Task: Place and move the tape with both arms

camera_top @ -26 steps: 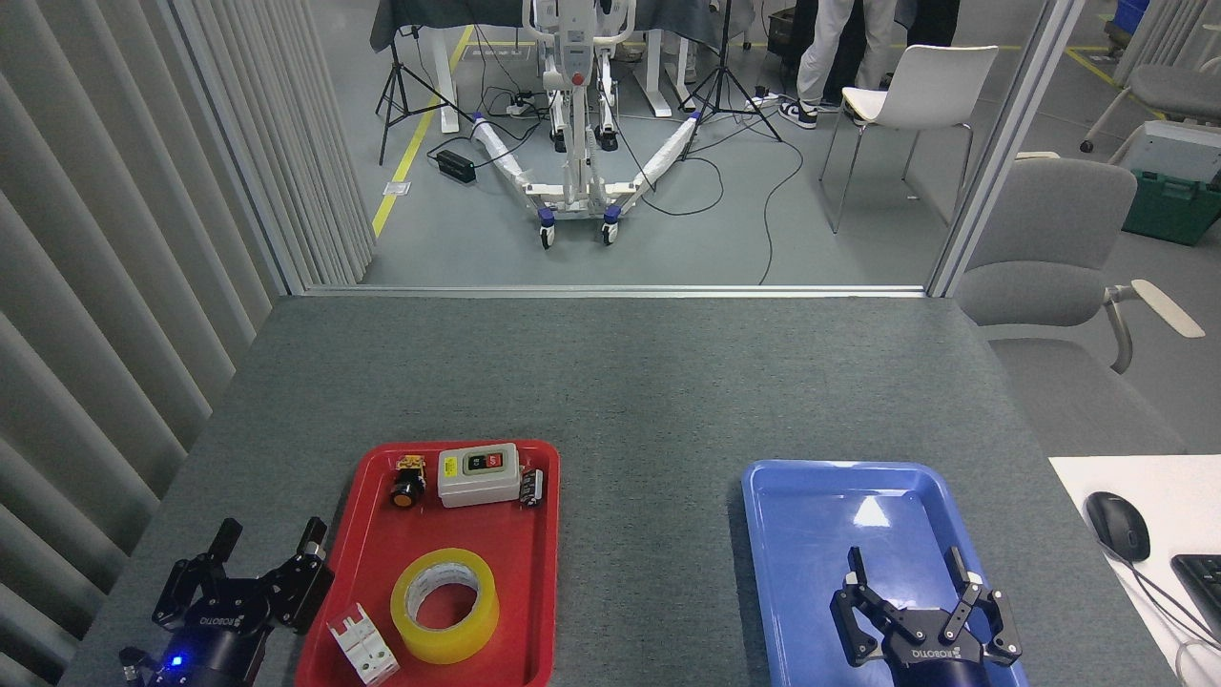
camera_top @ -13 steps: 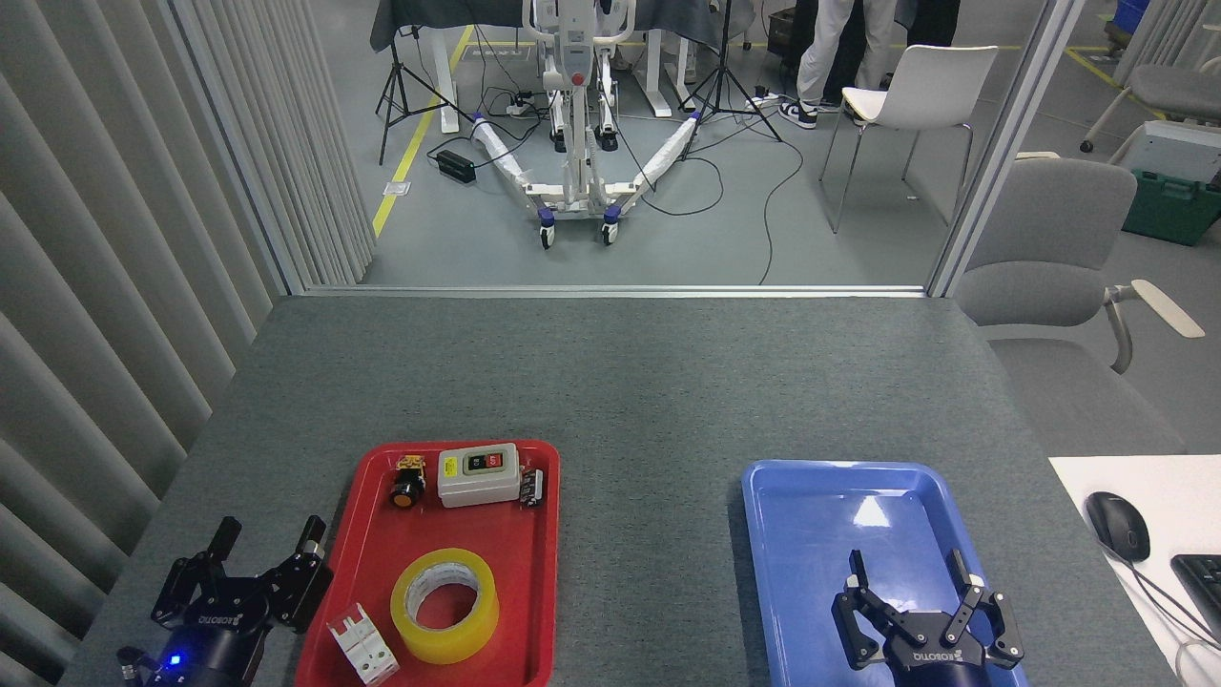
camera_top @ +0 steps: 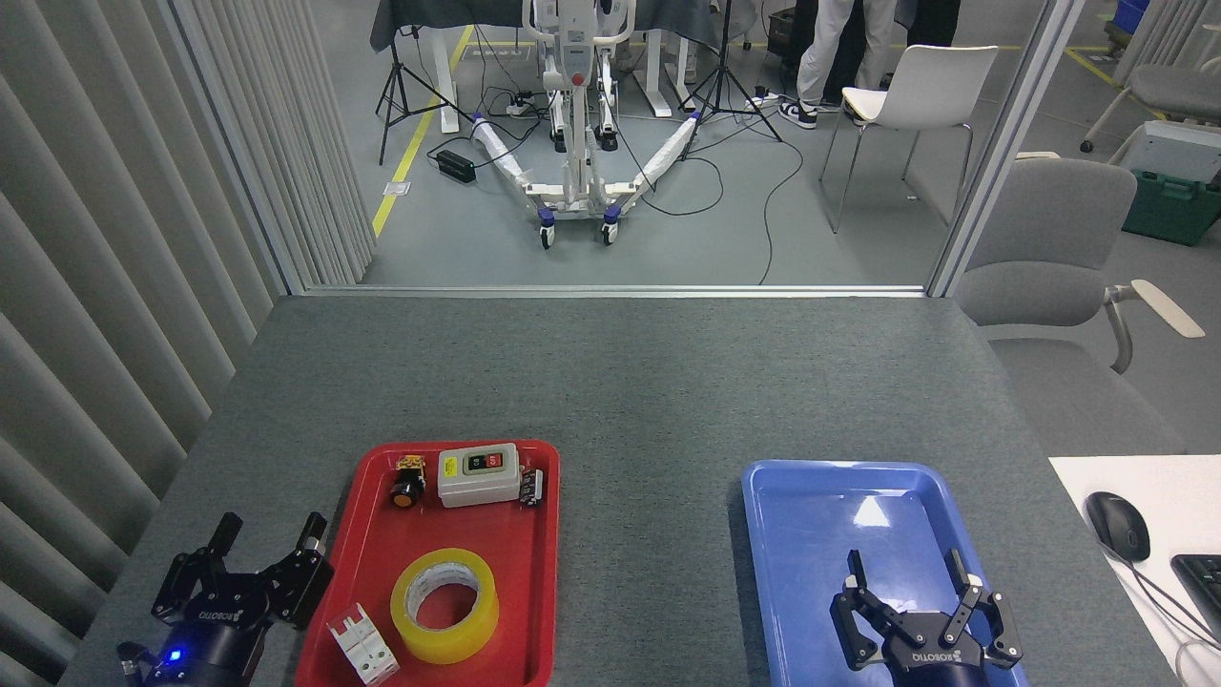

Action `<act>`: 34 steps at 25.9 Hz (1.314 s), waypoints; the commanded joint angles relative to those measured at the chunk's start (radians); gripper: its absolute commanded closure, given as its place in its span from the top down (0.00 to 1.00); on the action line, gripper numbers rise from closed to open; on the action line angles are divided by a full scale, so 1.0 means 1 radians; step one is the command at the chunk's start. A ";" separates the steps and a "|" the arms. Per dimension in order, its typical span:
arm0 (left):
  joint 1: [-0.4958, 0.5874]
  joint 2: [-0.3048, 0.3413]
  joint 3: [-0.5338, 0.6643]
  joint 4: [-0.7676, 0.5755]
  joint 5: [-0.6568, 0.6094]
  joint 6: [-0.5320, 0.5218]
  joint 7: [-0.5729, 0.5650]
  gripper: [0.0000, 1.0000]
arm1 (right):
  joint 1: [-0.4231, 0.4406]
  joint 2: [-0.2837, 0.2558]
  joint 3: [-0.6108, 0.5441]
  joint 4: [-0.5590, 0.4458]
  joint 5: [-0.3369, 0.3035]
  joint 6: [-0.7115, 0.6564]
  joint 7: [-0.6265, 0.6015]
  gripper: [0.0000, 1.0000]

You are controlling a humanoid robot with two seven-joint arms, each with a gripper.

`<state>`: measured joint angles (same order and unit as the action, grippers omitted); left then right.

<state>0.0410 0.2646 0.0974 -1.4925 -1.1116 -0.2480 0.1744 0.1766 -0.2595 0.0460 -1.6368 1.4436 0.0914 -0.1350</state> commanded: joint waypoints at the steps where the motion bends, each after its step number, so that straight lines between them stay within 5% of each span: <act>1: -0.035 0.013 -0.045 -0.020 0.003 0.000 -0.084 1.00 | 0.001 0.000 0.000 0.000 0.000 -0.001 0.000 1.00; 9: -0.174 0.119 -0.148 -0.025 0.096 0.013 -0.529 1.00 | 0.001 -0.001 0.000 -0.002 0.000 -0.004 -0.002 1.00; 19: -0.463 0.216 -0.512 0.138 0.190 0.108 -1.040 1.00 | 0.001 -0.001 0.000 -0.002 -0.005 -0.005 0.002 1.00; 27: -0.612 0.254 -0.665 0.201 0.191 0.072 -1.150 1.00 | 0.043 0.000 0.000 0.000 -0.003 -0.004 -0.035 1.00; 34: -0.713 0.219 -0.752 0.258 0.196 0.082 -1.276 1.00 | 0.034 -0.006 0.000 0.012 -0.005 0.008 -0.051 1.00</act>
<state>-0.6346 0.5020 -0.6393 -1.2491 -0.9176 -0.1755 -1.0268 0.2163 -0.2637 0.0471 -1.6284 1.4388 0.0943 -0.1820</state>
